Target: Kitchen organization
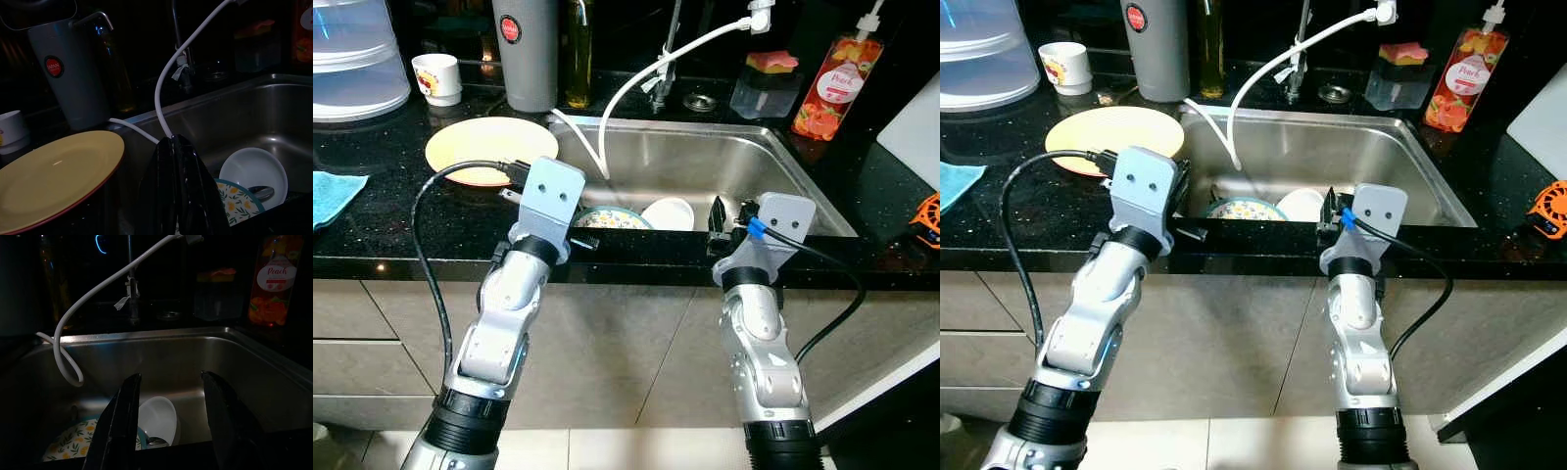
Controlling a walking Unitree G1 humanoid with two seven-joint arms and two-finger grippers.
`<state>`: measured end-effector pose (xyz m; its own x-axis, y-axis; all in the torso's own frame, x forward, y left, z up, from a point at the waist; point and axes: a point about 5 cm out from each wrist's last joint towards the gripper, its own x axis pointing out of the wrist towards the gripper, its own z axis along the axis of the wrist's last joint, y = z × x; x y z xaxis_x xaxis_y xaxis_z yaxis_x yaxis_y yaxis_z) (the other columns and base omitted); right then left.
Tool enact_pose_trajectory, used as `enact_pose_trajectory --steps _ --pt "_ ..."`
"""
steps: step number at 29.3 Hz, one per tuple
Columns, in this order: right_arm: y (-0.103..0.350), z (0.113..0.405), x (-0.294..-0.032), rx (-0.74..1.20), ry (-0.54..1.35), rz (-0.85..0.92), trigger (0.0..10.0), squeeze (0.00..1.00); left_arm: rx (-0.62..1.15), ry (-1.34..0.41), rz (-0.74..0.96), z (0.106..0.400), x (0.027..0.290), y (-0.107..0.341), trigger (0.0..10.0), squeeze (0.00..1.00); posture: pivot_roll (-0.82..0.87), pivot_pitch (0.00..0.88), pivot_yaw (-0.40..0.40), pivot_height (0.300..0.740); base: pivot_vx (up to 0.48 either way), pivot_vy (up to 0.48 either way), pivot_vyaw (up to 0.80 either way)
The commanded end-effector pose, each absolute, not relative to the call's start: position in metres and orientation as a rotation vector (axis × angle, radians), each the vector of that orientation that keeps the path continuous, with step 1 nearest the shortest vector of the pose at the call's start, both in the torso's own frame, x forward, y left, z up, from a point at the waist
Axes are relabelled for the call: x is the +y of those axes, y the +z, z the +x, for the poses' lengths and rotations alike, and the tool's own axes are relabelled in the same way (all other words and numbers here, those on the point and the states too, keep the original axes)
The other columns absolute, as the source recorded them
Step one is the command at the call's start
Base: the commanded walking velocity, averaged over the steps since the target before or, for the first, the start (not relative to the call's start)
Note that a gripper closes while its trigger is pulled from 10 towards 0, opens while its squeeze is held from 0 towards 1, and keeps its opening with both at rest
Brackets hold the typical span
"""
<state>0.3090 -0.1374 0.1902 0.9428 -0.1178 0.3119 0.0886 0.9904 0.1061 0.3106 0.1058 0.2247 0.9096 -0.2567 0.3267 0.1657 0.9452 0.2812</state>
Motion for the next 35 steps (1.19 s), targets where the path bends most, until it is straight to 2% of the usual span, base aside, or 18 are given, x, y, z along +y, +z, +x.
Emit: enact_pose_trajectory --steps 1,35 --pt "0.1866 0.3085 -0.1384 -0.306 -0.114 0.090 10.0 0.00 -0.364 -0.233 0.260 0.3091 0.1034 0.2246 10.0 0.00 0.22 0.000 -0.041 0.740 0.000 0.000 0.00" --pt "0.1860 0.3083 -0.1372 -0.304 -0.115 0.095 10.0 0.00 -0.345 -0.218 0.275 0.3099 0.1056 0.2233 10.0 0.00 0.22 0.002 -0.038 0.740 0.000 0.000 0.00"
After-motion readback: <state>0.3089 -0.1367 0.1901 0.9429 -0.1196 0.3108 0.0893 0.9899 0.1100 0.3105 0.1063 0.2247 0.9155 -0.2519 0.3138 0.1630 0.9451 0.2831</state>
